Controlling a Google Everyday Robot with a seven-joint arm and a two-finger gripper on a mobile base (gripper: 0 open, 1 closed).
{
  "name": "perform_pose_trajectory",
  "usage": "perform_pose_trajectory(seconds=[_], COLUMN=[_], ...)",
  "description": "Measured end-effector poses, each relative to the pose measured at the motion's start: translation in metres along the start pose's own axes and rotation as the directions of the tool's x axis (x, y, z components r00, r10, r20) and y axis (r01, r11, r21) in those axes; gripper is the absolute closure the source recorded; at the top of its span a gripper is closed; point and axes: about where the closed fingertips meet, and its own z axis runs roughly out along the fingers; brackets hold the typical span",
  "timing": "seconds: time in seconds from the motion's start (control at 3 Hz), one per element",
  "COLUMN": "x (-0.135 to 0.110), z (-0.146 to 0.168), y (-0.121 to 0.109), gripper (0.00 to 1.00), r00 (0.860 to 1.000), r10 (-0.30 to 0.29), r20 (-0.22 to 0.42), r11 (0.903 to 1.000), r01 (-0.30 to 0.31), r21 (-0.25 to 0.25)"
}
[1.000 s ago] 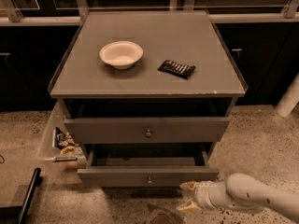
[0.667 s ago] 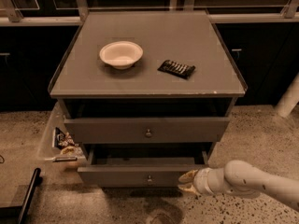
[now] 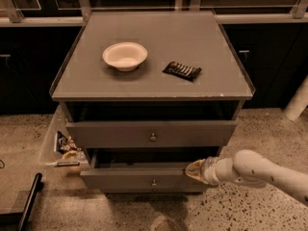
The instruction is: Close middle drawer
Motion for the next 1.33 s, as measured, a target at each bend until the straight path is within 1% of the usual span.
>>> perform_pose_trajectory(seconds=[0.33, 0.67, 1.0, 1.33], x=[0.000, -0.004, -0.028, -0.019], z=[0.000, -0.006, -0.049, -0.051], y=[0.000, 0.003, 0.033, 0.055], gripper=[0.62, 0.44, 0.62, 0.85], r00=[1.000, 1.000, 1.000, 1.000], r10=[0.000, -0.002, -0.022, -0.004], r20=[0.000, -0.001, 0.017, 0.005], r11=[1.0000, 1.0000, 0.9998, 0.9989], r01=[0.000, 0.002, 0.022, 0.004], r21=[0.000, 0.007, 0.004, -0.046])
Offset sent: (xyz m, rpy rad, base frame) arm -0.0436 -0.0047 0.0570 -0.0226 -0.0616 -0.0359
